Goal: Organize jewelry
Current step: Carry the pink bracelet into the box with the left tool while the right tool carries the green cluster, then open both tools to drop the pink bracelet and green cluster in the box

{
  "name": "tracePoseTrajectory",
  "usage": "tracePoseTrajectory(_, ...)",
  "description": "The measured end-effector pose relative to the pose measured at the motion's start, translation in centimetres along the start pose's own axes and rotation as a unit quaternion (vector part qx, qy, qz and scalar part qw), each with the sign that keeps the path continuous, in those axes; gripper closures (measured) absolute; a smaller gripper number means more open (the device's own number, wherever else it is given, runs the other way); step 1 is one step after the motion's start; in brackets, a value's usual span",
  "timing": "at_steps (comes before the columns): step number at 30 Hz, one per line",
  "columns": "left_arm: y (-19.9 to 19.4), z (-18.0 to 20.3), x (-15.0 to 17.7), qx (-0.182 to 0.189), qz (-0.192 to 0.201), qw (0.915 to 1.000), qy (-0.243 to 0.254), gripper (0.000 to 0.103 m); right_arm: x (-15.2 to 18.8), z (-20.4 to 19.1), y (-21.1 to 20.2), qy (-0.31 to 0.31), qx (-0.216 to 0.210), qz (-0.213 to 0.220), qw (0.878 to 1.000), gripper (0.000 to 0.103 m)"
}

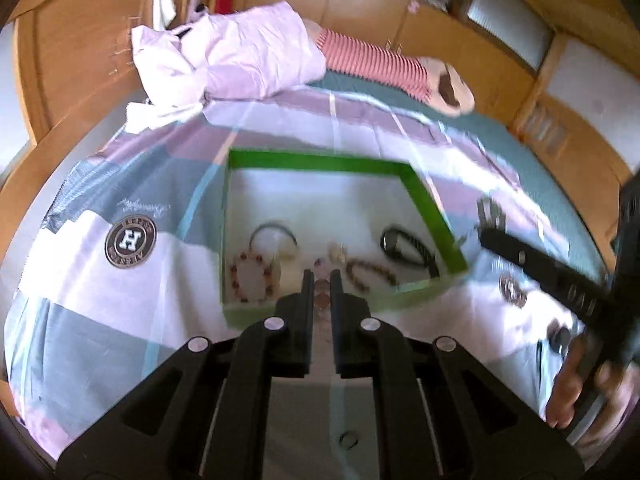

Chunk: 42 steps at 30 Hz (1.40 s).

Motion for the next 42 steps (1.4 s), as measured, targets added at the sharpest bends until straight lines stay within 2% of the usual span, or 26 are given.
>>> tracePoseTrajectory(5, 0.8, 0.3, -3.0, -0.012, 0.024, 0.9996, -0.011, 0.095, -0.7, 0.7, 3.0, -0.014, 0.012, -0.008, 1.000, 0.093)
tracePoseTrajectory(10, 5.3, 0.0, -4.3, -0.016, -0.015, 0.9994, -0.028, 0.095, 0.2, 2.7, 6.7, 0.005, 0.024, -0.048, 0.999, 0.093)
tracePoseTrajectory(13, 7.3, 0.1, -3.7, -0.037, -0.030, 0.9985, -0.027, 0.095, 1.0, 3.2, 8.2, -0.003, 0.039, -0.067, 0.997, 0.093)
tracePoseTrajectory(17, 8.2, 0.9, -3.2, -0.035, -0.044, 0.9982, -0.022, 0.095, 2.1, 3.9, 9.5, 0.004, 0.040, -0.095, 0.995, 0.092)
tracePoseTrajectory(18, 8.3, 1.2, -3.1, -0.038, -0.044, 0.9982, -0.017, 0.095, 2.3, 4.0, 9.7, 0.006, 0.042, -0.101, 0.994, 0.091)
tracePoseTrajectory(19, 8.4, 1.4, -3.0, -0.041, -0.042, 0.9981, -0.014, 0.095, 2.5, 4.0, 9.6, 0.010, 0.044, -0.102, 0.994, 0.081)
tracePoseTrajectory(20, 8.3, 1.7, -2.9, -0.044, -0.041, 0.9981, -0.008, 0.094, 2.5, 3.9, 9.3, 0.015, 0.040, -0.099, 0.994, 0.066)
tracePoseTrajectory(22, 8.0, 2.0, -2.6, -0.050, -0.037, 0.9981, 0.001, 0.083, 2.3, 3.6, 8.3, 0.016, 0.038, -0.081, 0.996, 0.051)
tracePoseTrajectory(23, 7.6, 2.1, -2.5, -0.054, -0.034, 0.9979, 0.009, 0.070, 2.2, 3.4, 7.8, 0.015, 0.035, -0.075, 0.996, 0.049)
tracePoseTrajectory(27, 5.8, 2.4, -1.9, -0.048, -0.017, 0.9981, 0.036, 0.059, 2.0, 2.7, 5.5, 0.029, 0.014, -0.064, 0.997, 0.045)
tracePoseTrajectory(30, 4.4, 2.5, -0.7, -0.037, -0.022, 0.9980, 0.046, 0.049, 2.3, 2.3, 3.9, 0.037, 0.017, -0.069, 0.997, 0.039)
tracePoseTrajectory(35, 2.4, 3.6, 3.6, -0.011, -0.055, 0.9952, 0.080, 0.039, 4.0, 2.3, 2.6, 0.022, 0.059, -0.111, 0.992, 0.035)
tracePoseTrajectory(38, 2.8, 5.0, 7.0, -0.043, -0.082, 0.9855, 0.142, 0.037, 5.6, 3.2, 2.4, 0.032, 0.082, -0.145, 0.986, 0.035)
tracePoseTrajectory(42, 3.7, 5.0, 9.5, -0.054, -0.123, 0.9779, 0.160, 0.034, 7.3, 4.6, 2.6, 0.061, 0.097, -0.174, 0.978, 0.035)
Point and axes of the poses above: each gripper's, at about its wrist camera, not at the fingertips, and y roughly the way its jaws point, z to its right, x to its underside, the point moved 3 cm from there along y, roughly the way its jaws point, and after that the axes turned 14 degrees about -x, right-handed, at the moved point
